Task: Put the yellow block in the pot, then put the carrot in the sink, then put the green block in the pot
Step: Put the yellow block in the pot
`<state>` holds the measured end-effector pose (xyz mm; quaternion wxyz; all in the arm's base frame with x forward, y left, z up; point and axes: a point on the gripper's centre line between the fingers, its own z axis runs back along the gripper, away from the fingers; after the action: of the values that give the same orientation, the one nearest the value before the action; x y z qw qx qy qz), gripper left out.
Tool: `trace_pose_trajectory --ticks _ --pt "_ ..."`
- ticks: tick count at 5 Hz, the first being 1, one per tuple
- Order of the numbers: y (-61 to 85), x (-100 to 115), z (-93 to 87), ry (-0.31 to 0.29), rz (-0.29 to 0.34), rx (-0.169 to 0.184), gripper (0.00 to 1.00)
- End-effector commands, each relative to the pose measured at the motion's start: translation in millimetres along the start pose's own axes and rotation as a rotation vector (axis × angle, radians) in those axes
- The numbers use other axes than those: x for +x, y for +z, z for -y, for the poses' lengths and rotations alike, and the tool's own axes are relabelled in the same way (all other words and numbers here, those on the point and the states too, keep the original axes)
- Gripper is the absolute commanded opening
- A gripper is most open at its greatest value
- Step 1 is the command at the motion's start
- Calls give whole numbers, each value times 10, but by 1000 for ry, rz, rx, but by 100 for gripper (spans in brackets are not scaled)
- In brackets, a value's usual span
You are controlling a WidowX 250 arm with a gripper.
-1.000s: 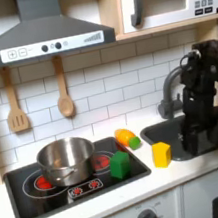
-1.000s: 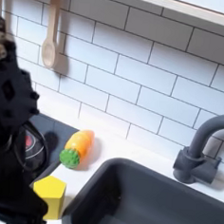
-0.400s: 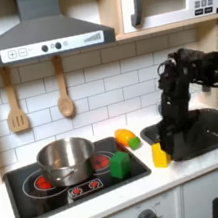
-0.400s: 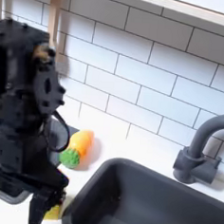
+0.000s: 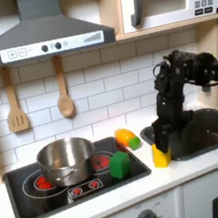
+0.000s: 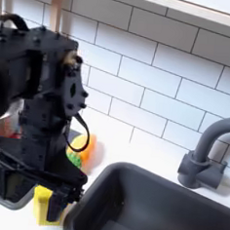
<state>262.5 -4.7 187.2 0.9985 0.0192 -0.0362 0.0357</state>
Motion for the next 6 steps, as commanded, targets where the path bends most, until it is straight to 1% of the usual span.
trace_pose_trajectory --ticks 1,2,3,4,5,6 --pt "-169 127 10 19 -24 21 100" --pt "-219 147 -22 31 -32 34 100" --pt "-257 157 -16 26 -39 33 100" --pt "-286 168 -26 23 -33 36 100" --pt "-311 203 -63 36 -16 29 100" --pt "-333 241 -65 36 2 55 100"
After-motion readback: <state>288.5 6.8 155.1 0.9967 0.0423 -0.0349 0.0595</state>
